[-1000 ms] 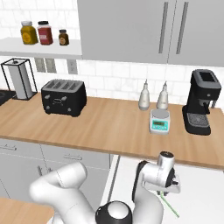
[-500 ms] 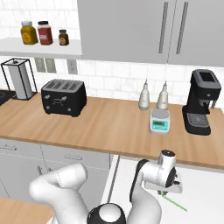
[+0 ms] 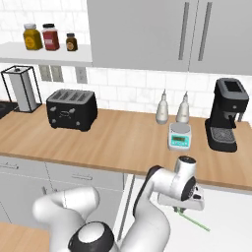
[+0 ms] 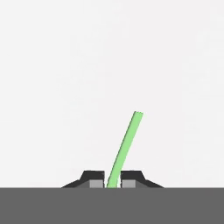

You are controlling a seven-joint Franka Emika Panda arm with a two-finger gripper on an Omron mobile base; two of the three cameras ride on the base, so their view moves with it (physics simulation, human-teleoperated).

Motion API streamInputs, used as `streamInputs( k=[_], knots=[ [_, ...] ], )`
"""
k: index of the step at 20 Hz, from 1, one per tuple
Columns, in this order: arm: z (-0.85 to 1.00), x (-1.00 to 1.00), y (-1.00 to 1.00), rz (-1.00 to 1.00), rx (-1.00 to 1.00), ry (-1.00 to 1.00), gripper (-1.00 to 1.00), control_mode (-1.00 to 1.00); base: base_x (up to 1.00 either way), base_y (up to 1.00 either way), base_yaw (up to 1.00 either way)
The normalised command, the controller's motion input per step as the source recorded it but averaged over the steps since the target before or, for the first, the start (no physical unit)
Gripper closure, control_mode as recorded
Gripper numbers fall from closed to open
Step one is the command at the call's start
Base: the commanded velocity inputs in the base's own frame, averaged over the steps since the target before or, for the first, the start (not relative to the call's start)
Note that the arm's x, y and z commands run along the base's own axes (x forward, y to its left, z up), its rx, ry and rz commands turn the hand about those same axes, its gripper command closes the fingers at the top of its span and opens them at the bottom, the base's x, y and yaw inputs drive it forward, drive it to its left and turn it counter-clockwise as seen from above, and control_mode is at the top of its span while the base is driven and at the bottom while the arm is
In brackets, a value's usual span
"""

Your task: Take a straw from the drawer in front and place it inside the glass cup on the dining counter.

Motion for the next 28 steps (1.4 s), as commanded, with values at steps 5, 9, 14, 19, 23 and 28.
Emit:
streamInputs(
  k=[5,9,14,19,23,28],
  knots=[
    [0.06,-0.11,0.09,-0.02,0.00,0.06,1.00,-1.00,0.00,0.00,0.00],
    [0.85,-0.21,0.48,-0.15,-0.05,-0.18,1.00,-1.00,0.00,0.00,0.00],
    [1.00,-0.24,0.98,-0.07,-0.01,-0.20,1.00,-1.00,0.00,0.00,0.00],
    [1.00,-0.30,1.00,-0.16,0.00,-0.18,1.00,-1.00,0.00,0.00,0.00],
    [1.00,-0.08,0.98,-0.24,0.01,-0.18,1.00,-1.00,0.00,0.00,0.00],
    [1.00,0.00,0.67,-0.24,0.17,-0.19,1.00,-1.00,0.00,0.00,0.00]
  ],
)
